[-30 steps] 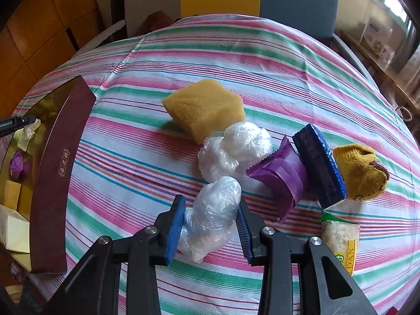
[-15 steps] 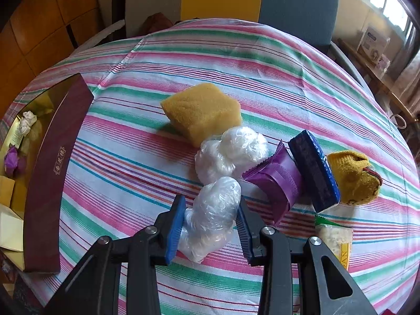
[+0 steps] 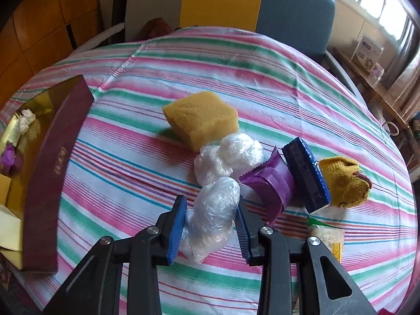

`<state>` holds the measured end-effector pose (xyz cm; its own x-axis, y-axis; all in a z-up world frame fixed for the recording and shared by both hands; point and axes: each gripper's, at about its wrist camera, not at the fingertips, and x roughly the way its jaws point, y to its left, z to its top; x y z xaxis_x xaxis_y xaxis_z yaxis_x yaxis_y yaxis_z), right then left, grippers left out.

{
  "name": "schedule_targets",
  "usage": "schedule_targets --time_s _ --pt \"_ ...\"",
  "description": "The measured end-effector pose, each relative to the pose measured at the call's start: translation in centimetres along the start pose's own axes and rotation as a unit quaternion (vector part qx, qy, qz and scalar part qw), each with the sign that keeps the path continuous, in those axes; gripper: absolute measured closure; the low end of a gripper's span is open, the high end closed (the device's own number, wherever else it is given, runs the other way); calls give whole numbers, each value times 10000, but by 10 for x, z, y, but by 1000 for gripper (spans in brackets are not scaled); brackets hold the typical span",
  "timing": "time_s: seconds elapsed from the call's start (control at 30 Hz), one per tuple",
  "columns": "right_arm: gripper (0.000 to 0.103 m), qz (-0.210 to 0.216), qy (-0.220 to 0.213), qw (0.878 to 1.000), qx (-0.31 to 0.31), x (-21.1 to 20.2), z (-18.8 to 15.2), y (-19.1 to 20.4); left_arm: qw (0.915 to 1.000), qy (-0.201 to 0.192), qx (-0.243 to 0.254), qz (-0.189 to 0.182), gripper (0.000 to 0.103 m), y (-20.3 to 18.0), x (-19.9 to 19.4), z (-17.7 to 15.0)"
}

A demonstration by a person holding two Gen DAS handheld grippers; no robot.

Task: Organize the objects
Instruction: 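Carry the clear plastic-wrapped bag into the gold tray and open the right tool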

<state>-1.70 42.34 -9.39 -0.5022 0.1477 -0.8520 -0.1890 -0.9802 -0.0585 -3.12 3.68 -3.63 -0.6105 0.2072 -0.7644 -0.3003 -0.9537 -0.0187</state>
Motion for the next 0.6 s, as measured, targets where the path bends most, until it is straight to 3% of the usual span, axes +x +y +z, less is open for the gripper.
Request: schedule_targets --time_s 0.43,0.6 --pt "67 420 -496 9977 -192 -53 1 47 9998 88 -107 -116 57 14 7 -11" --pt "66 844 -666 9933 -432 -70 12 82 9996 112 -211 -138 57 20 9 -13"
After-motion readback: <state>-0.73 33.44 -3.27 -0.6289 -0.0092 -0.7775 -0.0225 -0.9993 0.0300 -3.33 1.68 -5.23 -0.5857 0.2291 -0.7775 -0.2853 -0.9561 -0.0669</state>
